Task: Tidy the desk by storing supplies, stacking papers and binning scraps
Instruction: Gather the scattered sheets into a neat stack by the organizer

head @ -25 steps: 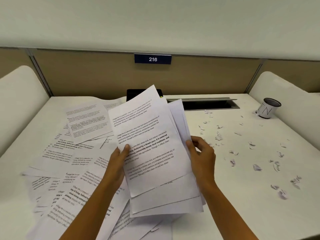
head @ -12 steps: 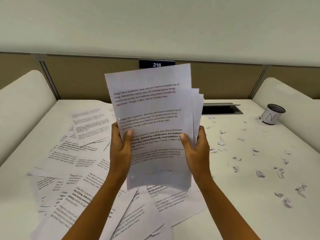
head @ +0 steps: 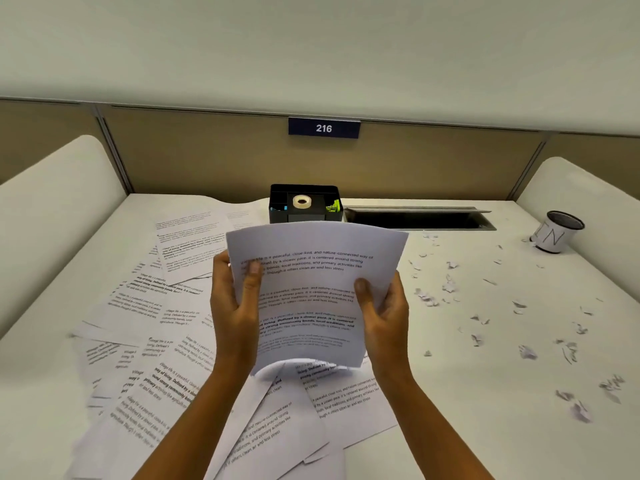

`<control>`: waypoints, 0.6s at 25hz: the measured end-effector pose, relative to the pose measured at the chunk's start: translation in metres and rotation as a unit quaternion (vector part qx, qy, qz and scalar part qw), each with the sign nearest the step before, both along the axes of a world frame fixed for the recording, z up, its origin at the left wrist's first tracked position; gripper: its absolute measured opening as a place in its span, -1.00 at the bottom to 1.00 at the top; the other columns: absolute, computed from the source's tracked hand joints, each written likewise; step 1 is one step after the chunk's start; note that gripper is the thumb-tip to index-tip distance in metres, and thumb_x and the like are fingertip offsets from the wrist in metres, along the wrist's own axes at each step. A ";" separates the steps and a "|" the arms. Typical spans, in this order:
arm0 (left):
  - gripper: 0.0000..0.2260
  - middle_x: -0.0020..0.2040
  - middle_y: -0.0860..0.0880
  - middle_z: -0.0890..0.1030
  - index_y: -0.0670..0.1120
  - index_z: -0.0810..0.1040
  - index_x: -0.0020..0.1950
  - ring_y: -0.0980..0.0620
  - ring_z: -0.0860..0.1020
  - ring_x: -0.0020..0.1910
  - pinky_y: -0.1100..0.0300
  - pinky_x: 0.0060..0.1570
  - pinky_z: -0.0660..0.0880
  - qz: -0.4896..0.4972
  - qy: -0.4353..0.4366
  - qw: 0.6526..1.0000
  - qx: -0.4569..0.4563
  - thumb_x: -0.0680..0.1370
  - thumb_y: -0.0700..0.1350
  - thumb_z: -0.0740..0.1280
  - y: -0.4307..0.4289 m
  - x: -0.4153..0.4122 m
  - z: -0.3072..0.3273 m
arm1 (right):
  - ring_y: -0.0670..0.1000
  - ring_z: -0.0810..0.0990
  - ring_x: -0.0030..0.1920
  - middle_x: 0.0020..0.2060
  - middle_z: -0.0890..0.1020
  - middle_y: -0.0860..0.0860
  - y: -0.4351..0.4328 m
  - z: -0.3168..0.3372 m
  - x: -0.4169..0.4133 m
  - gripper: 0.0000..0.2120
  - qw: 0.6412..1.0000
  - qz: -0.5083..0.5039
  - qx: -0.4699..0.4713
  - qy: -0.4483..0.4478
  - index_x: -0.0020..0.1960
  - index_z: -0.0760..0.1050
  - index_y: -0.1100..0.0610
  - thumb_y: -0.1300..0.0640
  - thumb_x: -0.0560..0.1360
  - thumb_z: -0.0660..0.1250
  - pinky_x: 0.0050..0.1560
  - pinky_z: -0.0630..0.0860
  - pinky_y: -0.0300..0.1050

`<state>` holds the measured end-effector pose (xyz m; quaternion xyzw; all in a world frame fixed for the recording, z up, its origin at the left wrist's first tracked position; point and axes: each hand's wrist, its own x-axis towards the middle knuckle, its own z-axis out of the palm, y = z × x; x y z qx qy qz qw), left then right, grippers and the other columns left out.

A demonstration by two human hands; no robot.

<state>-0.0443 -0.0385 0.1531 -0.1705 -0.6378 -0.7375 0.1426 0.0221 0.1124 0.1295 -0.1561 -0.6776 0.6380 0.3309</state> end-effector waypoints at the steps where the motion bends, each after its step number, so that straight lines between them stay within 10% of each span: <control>1: -0.86 -0.09 0.26 0.57 0.13 0.35 0.09 0.07 0.61 -0.08 0.27 -0.25 0.58 0.007 0.008 1.000 0.002 0.54 0.02 0.15 -0.002 -0.001 0.002 | 0.03 0.63 0.00 0.09 0.59 0.01 0.001 0.002 0.001 -0.63 1.000 -0.003 -0.008 0.012 0.21 0.37 -0.02 -0.06 0.44 0.31 -0.10 0.65 -0.06; 9: -0.82 -0.15 0.30 0.56 0.00 0.37 0.07 0.24 0.56 -0.15 0.39 -0.27 0.52 0.060 -0.025 0.997 -0.049 0.58 0.02 0.05 -0.012 0.009 -0.040 | 0.03 0.58 0.10 0.11 0.57 -0.03 -0.011 -0.037 0.014 -0.36 0.997 0.014 -0.050 -0.059 0.22 0.37 -0.13 -0.43 0.25 0.30 0.03 0.61 0.02; 12: -0.88 -0.16 0.28 0.55 0.12 0.37 0.00 0.20 0.57 -0.15 0.37 -0.27 0.54 0.079 -0.035 0.995 -0.055 0.59 0.02 0.06 -0.012 0.013 -0.041 | 0.03 0.62 -0.01 0.00 0.62 -0.06 -0.013 -0.032 0.015 -0.79 0.998 0.011 -0.038 -0.039 0.05 0.43 -0.09 -0.13 0.46 0.26 -0.09 0.63 -0.10; 15: -0.87 -0.20 0.31 0.53 0.00 0.38 0.01 0.25 0.54 -0.20 0.45 -0.31 0.47 0.122 -0.020 0.991 -0.053 0.63 -0.07 0.05 -0.014 0.015 -0.038 | -0.02 0.63 0.00 0.02 0.62 -0.06 -0.015 -0.033 0.015 -0.79 0.998 0.018 -0.055 -0.035 0.10 0.43 -0.05 0.03 0.46 0.25 -0.09 0.62 -0.17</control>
